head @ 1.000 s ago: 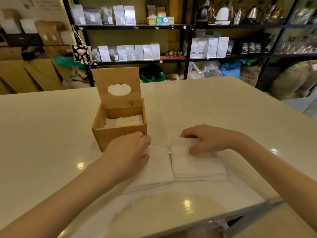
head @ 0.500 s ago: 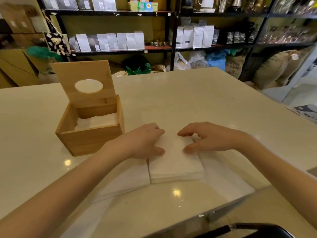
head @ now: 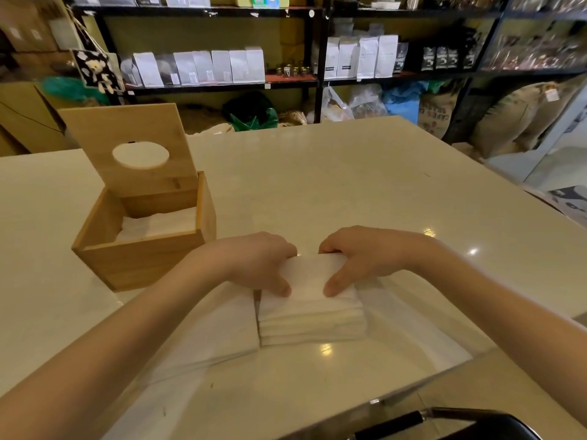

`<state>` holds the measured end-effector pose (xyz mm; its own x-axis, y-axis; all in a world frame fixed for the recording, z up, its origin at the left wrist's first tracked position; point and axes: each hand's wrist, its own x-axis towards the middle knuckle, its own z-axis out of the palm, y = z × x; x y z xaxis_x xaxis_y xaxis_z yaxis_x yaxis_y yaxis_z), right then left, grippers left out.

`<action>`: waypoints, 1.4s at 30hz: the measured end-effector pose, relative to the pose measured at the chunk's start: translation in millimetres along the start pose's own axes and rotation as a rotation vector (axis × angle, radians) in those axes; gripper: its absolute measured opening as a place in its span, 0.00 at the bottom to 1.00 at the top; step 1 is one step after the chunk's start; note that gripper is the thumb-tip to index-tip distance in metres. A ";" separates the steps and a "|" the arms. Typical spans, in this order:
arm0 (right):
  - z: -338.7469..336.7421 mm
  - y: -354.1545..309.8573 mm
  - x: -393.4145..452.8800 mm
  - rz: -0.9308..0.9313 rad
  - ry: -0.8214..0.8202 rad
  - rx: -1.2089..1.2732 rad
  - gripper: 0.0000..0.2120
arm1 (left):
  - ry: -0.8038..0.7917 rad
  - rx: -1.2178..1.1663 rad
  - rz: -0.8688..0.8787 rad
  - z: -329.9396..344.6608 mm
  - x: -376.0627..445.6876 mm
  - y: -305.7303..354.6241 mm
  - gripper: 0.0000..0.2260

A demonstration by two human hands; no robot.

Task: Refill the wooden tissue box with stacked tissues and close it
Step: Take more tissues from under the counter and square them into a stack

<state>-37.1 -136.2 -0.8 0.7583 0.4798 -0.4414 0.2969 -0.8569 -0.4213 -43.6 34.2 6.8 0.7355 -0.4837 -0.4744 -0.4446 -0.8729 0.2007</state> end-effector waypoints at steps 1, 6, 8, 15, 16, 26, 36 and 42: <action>-0.2 -0.2 0.8 -0.004 -0.009 -0.008 0.12 | -0.006 0.006 0.004 0.0 1.1 0.2 0.16; -1.6 -0.8 1.6 -0.038 0.014 0.017 0.15 | 0.002 -0.019 0.023 0.2 2.9 0.9 0.07; -2.6 -0.9 0.7 -0.047 0.004 0.059 0.14 | 0.040 -0.044 0.037 0.8 1.8 0.8 0.07; -17.4 4.7 -4.9 -0.044 -0.028 0.292 0.12 | 0.139 -0.194 0.097 -3.3 -5.8 -4.4 0.11; -22.1 4.2 -6.6 -0.055 -0.022 0.319 0.09 | 0.156 -0.230 0.103 -4.6 -7.4 -5.4 0.11; -57.8 -26.2 -21.2 -0.226 0.160 0.544 0.12 | 0.518 -0.892 0.078 -20.5 -59.2 -22.2 0.09; -20.8 -74.9 6.7 -0.307 -0.004 0.801 0.13 | 0.687 -1.140 -0.087 2.8 -123.5 -64.2 0.14; 10.7 -82.7 29.2 -0.239 -0.050 0.767 0.06 | 0.650 -1.124 -0.204 30.8 -125.9 -84.5 0.08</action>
<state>-45.7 -49.3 12.7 0.6921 0.6576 -0.2977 -0.0474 -0.3701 -0.9278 -114.4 170.8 23.1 0.9890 -0.0044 -0.1479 0.1366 -0.3569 0.9241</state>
